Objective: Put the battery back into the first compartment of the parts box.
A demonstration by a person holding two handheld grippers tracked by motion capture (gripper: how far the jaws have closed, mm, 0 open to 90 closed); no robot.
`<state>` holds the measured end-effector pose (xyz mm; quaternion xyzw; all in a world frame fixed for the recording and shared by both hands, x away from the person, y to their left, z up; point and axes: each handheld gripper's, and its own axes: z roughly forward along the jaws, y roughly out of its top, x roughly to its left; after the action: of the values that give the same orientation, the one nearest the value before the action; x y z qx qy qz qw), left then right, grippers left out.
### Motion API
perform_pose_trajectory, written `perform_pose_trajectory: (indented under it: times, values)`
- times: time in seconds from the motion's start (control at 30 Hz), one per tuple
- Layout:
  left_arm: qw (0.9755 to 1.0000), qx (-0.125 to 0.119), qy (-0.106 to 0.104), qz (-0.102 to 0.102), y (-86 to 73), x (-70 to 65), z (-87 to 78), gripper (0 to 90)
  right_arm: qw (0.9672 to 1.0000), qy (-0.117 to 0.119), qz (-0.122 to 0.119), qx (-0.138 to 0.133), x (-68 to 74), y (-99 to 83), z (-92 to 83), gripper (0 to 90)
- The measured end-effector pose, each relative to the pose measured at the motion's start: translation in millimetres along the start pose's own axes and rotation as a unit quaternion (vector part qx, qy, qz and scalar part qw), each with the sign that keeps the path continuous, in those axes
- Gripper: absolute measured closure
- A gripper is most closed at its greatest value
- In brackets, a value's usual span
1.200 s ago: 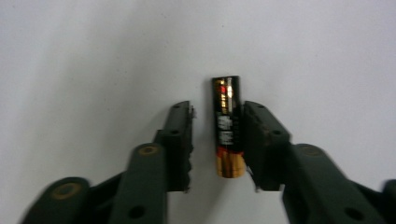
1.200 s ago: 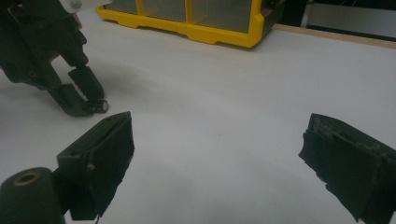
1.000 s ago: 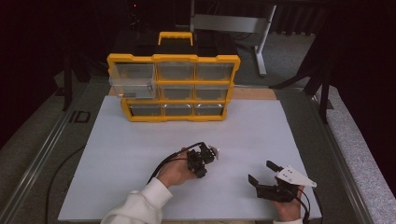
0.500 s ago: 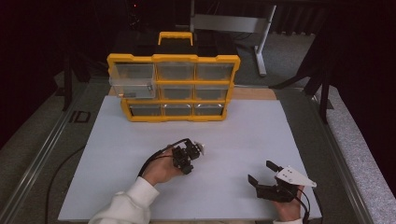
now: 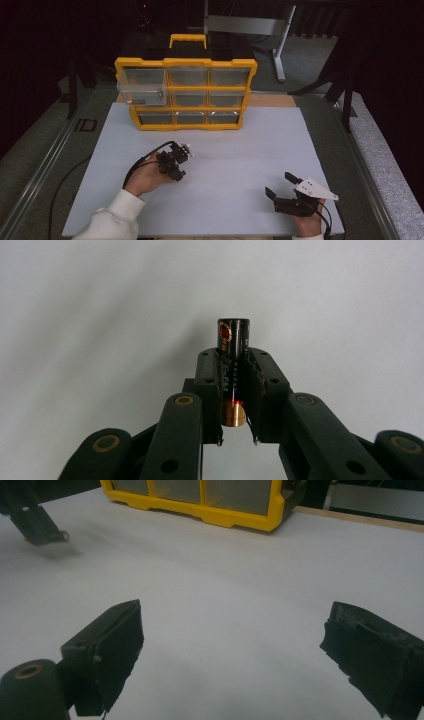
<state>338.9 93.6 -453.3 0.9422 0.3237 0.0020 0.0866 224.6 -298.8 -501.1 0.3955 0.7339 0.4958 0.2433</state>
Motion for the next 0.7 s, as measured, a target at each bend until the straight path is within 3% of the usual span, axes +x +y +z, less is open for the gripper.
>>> perform_pose_trajectory:
  times: [0.27, 0.33, 0.53, 0.7]
  values:
    - [0.9994, -0.029, 0.001, -0.021, -16.5, 20.4, -41.6, 77.8, 1.0000, 0.000, 0.000, 0.000, 0.1, 0.1, 0.3, 8.7]
    - [0.9993, -0.030, 0.001, -0.021, -18.0, 23.6, -46.9, 77.8, 1.0000, 0.000, 0.000, 0.000, 0.3, 0.1, 0.3, 8.7]
    - [0.9980, -0.041, 0.009, -0.047, -30.6, 41.6, -82.9, 77.9, 1.0000, 0.000, 0.000, 0.000, -0.1, 0.1, 0.1, 8.7]
    - [0.9976, -0.042, 0.014, -0.053, -38.3, 50.9, -102.5, 77.9, 1.0000, 0.000, 0.001, 0.000, 0.3, 0.1, 0.7, 8.7]
